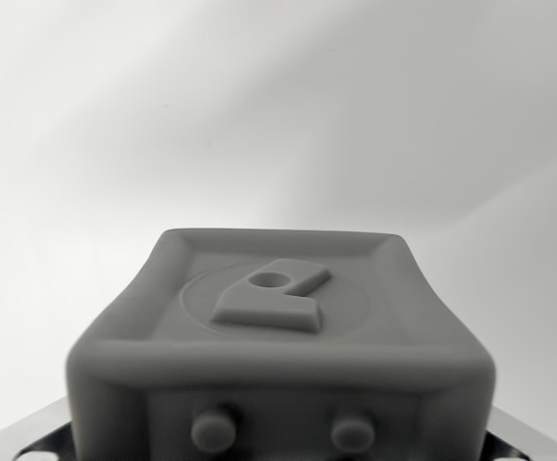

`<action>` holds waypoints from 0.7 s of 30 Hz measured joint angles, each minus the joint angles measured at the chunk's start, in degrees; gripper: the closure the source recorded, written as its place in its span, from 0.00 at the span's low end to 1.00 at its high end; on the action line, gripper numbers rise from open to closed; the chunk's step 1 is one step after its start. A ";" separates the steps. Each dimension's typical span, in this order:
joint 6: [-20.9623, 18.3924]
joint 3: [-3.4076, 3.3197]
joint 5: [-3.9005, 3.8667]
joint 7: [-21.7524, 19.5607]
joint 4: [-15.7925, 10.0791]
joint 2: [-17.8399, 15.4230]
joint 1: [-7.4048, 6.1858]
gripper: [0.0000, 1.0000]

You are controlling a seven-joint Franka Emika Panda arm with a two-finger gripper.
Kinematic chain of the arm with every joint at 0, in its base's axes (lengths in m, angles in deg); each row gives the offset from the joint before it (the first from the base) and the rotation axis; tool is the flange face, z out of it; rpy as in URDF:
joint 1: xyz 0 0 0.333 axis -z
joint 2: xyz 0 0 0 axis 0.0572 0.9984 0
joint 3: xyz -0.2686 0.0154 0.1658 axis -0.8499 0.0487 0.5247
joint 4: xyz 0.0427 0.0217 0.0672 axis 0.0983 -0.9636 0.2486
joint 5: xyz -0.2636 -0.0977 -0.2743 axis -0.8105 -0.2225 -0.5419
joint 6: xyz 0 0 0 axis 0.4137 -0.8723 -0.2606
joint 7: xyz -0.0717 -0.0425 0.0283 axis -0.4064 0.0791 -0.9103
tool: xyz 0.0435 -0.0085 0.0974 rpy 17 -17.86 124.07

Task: Destack cube

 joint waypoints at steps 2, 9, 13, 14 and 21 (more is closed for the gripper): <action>0.30 -0.08 0.06 0.12 -0.38 -0.10 0.31 1.00; 1.36 -0.31 0.24 0.59 -1.65 -0.33 1.36 1.00; 2.01 -0.50 0.41 0.94 -2.48 -0.50 2.03 1.00; 2.09 -0.53 0.43 0.99 -2.59 -0.51 2.12 1.00; 3.16 -0.77 0.59 1.52 -3.84 -0.73 3.34 1.00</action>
